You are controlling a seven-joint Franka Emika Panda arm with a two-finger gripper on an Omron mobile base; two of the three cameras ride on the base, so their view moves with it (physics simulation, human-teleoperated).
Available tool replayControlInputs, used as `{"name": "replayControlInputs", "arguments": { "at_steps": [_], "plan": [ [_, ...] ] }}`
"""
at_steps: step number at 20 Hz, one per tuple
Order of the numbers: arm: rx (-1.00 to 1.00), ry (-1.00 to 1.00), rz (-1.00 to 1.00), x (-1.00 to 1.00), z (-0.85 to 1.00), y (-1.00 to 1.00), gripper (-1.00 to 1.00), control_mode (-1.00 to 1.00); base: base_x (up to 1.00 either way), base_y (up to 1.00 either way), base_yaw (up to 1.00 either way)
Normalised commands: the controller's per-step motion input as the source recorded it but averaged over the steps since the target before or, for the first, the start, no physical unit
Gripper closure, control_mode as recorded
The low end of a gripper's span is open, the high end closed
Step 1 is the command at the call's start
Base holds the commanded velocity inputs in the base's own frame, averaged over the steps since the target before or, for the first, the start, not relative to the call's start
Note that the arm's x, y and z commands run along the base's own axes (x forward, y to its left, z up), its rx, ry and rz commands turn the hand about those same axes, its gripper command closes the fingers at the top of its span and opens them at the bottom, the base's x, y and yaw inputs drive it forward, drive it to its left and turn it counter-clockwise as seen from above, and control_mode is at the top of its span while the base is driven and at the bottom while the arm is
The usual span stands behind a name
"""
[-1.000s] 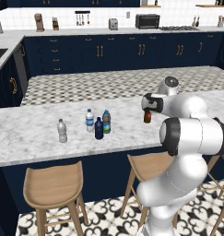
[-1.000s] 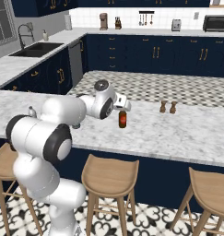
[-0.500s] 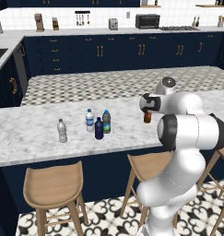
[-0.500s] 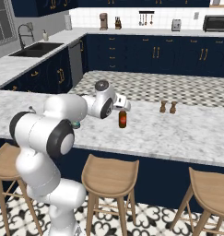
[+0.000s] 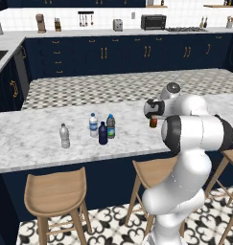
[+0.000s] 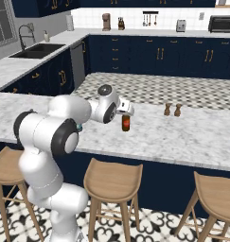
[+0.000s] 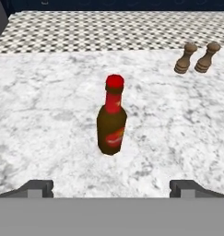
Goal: Move the plastic bottles in the middle to the plastics group, and the glass bottles in the middle to the glass group.
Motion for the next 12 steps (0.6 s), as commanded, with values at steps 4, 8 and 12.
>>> {"name": "replayControlInputs", "arguments": {
  "at_steps": [4, 8, 12],
  "plan": [
    [0.0, 0.0, 0.0, 0.32, -0.05, 0.0, -1.0, -1.0, 0.0, 0.0, 0.0],
    [0.0, 0.0, 0.0, 0.23, -0.02, 0.0, -1.0, -1.0, 0.0, 0.0, 0.0],
    [0.0, 0.0, 0.0, 0.05, -0.06, 0.0, -1.0, -1.0, 0.0, 0.0, 0.0]
  ]
}}
